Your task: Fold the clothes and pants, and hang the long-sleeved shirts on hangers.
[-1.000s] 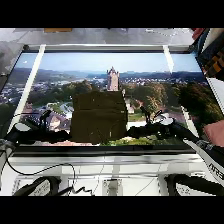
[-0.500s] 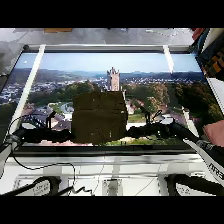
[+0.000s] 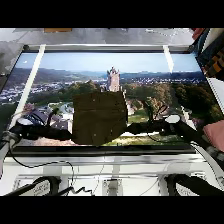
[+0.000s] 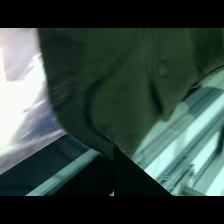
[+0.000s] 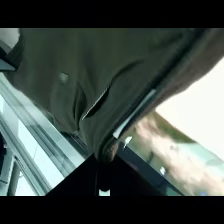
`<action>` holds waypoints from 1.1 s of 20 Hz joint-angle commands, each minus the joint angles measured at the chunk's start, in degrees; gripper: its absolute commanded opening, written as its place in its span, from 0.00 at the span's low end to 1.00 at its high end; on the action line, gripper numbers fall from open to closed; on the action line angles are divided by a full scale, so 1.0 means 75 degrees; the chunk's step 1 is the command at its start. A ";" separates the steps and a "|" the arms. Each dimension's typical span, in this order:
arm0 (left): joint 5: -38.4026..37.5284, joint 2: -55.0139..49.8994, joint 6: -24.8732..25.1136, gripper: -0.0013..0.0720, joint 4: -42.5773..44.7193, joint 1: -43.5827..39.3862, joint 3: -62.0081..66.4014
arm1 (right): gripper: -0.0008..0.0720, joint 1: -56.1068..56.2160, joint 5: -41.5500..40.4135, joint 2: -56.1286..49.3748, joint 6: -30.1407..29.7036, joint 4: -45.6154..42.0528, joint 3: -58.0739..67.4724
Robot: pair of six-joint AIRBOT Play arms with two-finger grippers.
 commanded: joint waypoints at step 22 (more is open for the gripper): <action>0.2943 0.5336 -0.2250 0.03 -0.0399 -0.0085 0.1533 | 0.06 0.2684 -0.3206 0.2305 0.6376 -0.2226 0.1944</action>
